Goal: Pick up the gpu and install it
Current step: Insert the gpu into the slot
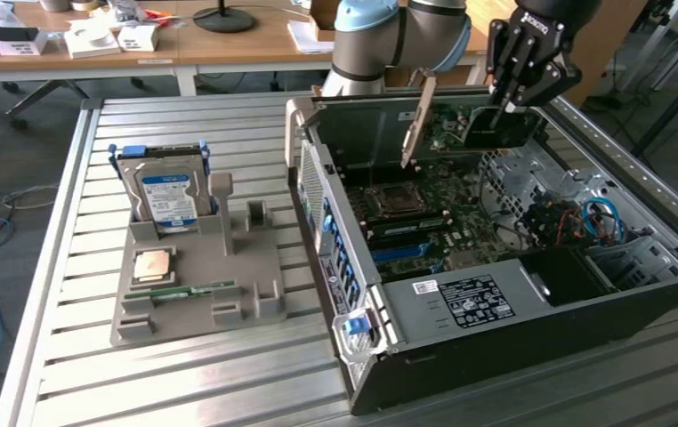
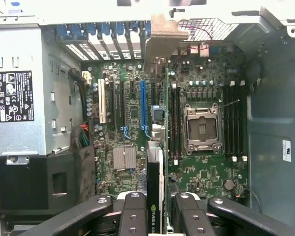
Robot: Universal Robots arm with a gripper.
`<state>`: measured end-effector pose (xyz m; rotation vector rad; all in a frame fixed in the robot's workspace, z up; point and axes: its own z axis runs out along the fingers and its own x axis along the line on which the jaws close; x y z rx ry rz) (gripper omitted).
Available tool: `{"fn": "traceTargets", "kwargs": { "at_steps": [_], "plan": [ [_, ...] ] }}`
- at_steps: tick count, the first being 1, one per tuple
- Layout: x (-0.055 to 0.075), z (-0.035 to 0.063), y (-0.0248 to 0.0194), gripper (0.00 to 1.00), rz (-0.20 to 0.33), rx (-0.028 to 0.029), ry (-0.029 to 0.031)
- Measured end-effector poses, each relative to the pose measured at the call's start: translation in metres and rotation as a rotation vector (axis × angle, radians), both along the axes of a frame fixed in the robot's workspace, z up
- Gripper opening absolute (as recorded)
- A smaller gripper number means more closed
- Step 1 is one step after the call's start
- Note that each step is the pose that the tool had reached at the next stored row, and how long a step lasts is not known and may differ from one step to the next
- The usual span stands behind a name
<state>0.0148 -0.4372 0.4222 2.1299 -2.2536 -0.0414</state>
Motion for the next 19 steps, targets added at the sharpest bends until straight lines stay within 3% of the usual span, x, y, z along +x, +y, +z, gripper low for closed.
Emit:
{"fn": "traceTargets", "kwargs": {
  "at_steps": [5,13,19],
  "plan": [
    [-0.003,-0.0003,0.0000,0.27,0.006,0.0006,-0.0162],
    [-0.005,-0.0039,0.0000,0.27,0.009,-0.0003,-0.0178],
    [-0.010,-0.0112,0.0000,0.27,0.018,-0.0003,-0.0277]
  ]
}}
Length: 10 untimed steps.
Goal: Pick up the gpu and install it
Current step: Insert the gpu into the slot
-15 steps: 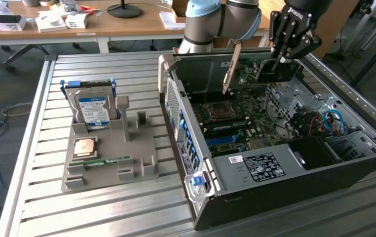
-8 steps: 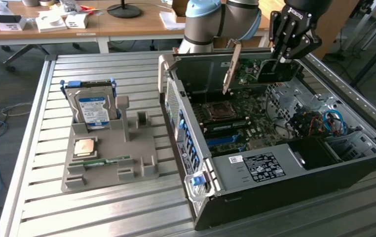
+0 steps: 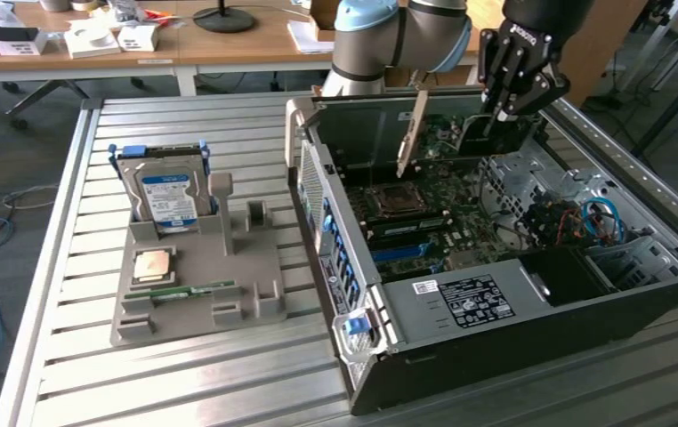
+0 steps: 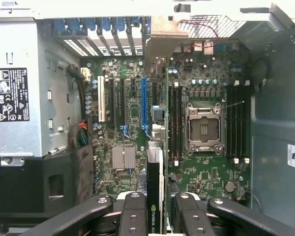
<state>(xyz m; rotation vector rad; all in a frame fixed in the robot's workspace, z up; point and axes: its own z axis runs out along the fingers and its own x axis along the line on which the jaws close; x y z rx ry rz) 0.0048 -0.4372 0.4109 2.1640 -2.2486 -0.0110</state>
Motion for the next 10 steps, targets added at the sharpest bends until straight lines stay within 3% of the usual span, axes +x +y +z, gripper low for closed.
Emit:
{"fn": "traceTargets", "kwargs": {
  "at_steps": [10],
  "plan": [
    [-0.0023,-0.0090,0.0000,0.27,0.010,-0.0001,-0.0011]
  ]
}}
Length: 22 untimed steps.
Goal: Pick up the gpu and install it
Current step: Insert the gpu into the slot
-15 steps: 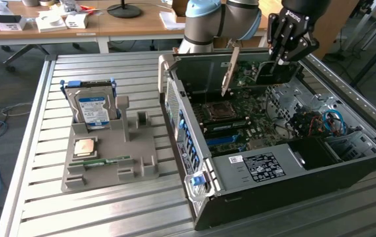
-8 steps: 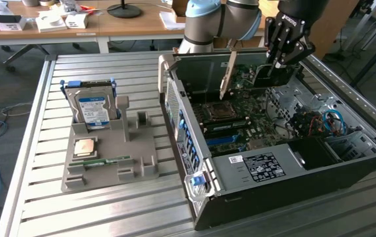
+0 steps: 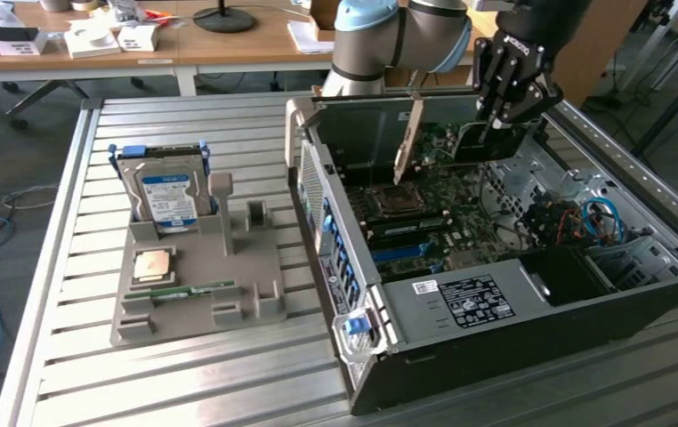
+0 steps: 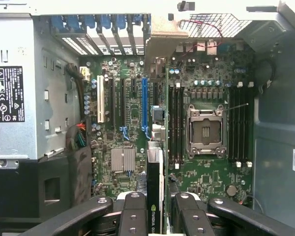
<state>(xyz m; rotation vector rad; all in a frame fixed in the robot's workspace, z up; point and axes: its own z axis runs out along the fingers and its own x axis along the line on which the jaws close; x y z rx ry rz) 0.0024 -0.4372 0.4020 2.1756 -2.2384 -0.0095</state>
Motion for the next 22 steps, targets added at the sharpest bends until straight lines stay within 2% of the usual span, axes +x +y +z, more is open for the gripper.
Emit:
{"fn": "traceTargets", "kwargs": {
  "at_steps": [6,15,22],
  "plan": [
    [0.000,-0.0009,0.0001,0.27,0.000,0.0006,-0.0002],
    [0.000,-0.0133,0.0000,0.27,0.000,0.0003,-0.0001],
    [0.000,-0.0186,0.0000,0.27,0.000,0.0001,-0.0001]
  ]
}}
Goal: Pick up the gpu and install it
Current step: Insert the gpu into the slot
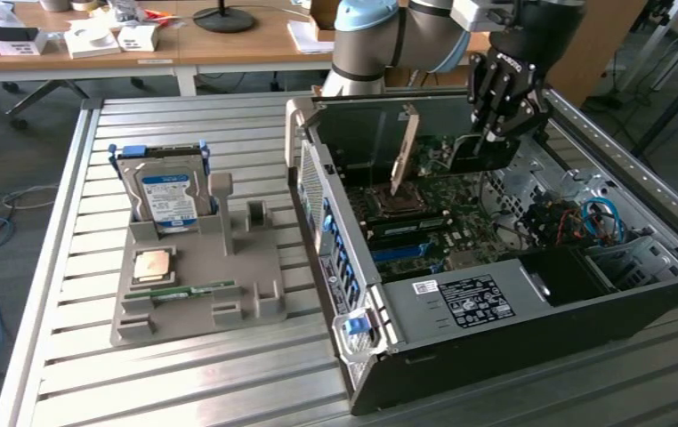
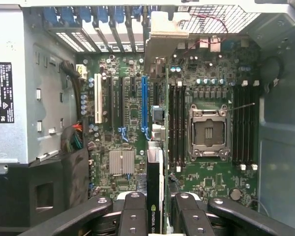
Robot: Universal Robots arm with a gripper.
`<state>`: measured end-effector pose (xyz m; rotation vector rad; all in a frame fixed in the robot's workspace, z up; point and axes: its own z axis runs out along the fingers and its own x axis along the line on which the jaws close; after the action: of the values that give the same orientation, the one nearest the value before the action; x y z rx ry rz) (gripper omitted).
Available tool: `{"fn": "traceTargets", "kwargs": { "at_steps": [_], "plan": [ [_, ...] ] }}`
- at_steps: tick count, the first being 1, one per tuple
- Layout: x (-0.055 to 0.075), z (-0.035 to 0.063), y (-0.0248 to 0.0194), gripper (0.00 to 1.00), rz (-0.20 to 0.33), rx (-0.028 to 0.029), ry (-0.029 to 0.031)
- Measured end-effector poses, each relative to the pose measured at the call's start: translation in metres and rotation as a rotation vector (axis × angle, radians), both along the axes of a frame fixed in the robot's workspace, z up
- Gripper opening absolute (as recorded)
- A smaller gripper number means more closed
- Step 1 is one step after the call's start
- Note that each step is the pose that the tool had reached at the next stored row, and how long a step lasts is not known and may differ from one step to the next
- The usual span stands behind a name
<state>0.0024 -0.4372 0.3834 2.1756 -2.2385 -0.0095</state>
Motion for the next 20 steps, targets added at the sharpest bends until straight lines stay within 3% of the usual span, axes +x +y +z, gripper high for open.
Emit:
{"fn": "traceTargets", "kwargs": {
  "at_steps": [20],
  "plan": [
    [0.0000,-0.0060,0.0000,0.27,0.000,0.0001,0.0000]
  ]
}}
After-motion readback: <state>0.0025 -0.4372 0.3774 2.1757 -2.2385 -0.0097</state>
